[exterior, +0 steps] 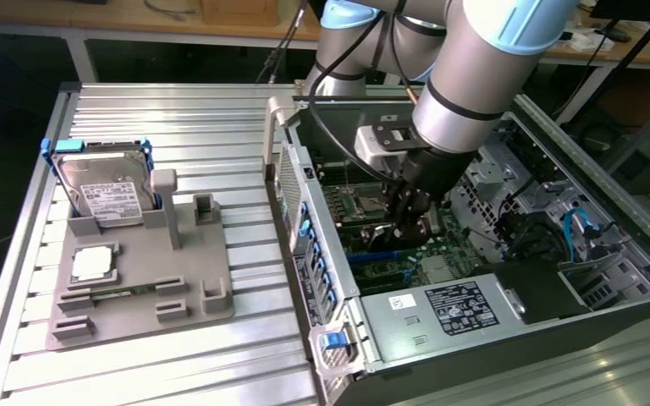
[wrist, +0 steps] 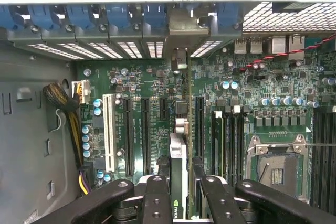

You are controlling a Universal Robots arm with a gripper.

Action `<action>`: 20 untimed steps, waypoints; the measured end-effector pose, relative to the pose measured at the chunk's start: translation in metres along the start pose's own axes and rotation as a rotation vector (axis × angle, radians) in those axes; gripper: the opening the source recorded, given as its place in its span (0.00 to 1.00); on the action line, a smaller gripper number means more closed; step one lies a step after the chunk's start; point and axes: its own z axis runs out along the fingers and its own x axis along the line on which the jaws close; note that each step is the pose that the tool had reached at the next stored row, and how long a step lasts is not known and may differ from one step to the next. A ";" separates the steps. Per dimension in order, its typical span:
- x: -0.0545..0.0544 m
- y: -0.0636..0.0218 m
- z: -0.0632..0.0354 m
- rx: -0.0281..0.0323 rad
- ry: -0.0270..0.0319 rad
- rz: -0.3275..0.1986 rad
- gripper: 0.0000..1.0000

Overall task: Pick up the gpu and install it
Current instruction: 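Insert the gpu into the slot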

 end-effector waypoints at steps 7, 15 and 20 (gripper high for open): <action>0.000 0.0066 0.0005 0.0008 -0.0001 -0.001 0.27; 0.000 0.0083 0.0024 0.0008 -0.0047 0.000 0.27; 0.000 0.0081 0.0040 0.0001 -0.0130 -0.001 0.27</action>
